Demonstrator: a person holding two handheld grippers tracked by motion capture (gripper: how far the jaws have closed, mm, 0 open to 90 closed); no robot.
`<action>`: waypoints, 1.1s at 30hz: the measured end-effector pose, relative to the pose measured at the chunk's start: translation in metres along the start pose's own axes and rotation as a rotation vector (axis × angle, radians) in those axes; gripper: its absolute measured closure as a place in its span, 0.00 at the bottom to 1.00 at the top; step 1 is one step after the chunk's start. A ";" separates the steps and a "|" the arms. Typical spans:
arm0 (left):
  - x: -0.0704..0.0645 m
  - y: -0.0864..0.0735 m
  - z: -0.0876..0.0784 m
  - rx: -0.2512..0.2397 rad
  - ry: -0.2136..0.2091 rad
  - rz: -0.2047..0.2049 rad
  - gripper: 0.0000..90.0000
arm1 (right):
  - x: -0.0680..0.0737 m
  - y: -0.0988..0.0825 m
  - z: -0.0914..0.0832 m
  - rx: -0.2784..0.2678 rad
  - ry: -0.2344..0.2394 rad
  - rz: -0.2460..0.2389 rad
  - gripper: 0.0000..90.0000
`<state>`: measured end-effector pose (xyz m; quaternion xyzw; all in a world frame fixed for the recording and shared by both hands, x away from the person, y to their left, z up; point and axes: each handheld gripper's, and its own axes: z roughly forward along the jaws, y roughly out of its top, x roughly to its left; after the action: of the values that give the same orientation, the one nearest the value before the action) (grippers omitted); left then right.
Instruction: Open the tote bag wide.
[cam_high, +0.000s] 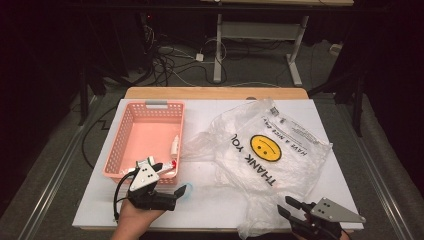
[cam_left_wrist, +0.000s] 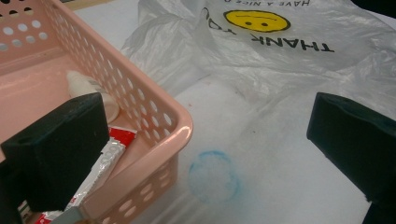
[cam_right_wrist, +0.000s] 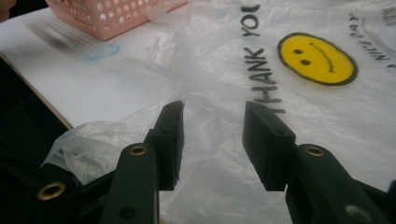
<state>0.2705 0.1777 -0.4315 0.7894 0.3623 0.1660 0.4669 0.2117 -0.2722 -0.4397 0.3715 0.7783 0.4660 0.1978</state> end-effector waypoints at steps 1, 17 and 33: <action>0.000 0.000 0.000 0.000 -0.001 0.000 0.00 | -0.002 0.000 -0.002 -0.007 -0.006 0.004 0.65; 0.000 -0.002 0.001 -0.035 -0.004 0.000 0.00 | -0.037 0.026 0.038 -0.021 -0.030 -0.016 0.16; 0.004 -0.002 -0.001 -0.036 0.004 0.000 0.00 | -0.037 0.071 0.092 -0.037 -0.012 -0.039 0.00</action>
<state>0.2715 0.1816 -0.4330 0.7807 0.3601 0.1741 0.4801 0.3240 -0.2267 -0.4238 0.3555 0.7752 0.4743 0.2184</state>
